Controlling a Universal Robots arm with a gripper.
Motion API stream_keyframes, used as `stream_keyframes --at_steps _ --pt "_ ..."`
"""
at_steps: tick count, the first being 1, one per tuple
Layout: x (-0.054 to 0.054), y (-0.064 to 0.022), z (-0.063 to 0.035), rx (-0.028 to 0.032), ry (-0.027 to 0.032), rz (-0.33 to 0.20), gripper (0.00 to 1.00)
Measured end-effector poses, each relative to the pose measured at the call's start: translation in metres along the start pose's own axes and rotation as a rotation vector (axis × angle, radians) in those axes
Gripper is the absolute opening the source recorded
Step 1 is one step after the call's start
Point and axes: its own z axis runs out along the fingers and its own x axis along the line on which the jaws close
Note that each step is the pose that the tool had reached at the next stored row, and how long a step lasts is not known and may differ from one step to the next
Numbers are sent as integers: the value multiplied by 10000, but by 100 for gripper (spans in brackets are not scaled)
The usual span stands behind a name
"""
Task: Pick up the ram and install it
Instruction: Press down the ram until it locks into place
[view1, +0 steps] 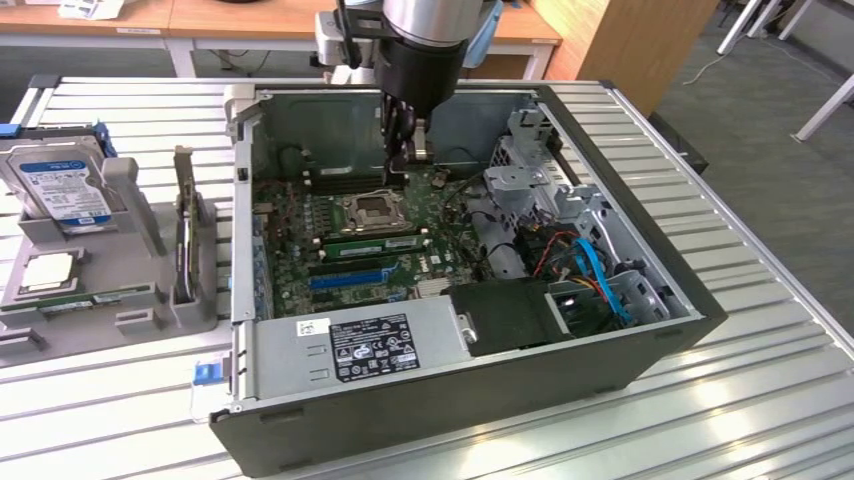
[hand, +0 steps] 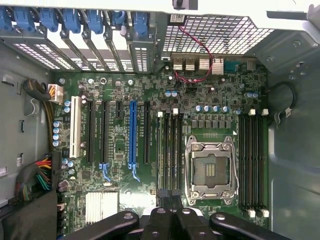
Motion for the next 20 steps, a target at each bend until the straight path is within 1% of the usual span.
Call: stream_keyframes --at_steps 2,7,9,20 --pt "0 -1 0 9 -2 -2 10" --pt "0 0 1 109 -9 -6 10" --pt "0 0 0 124 -9 -8 10" --pt "-1 2 -21 126 -9 -7 10"
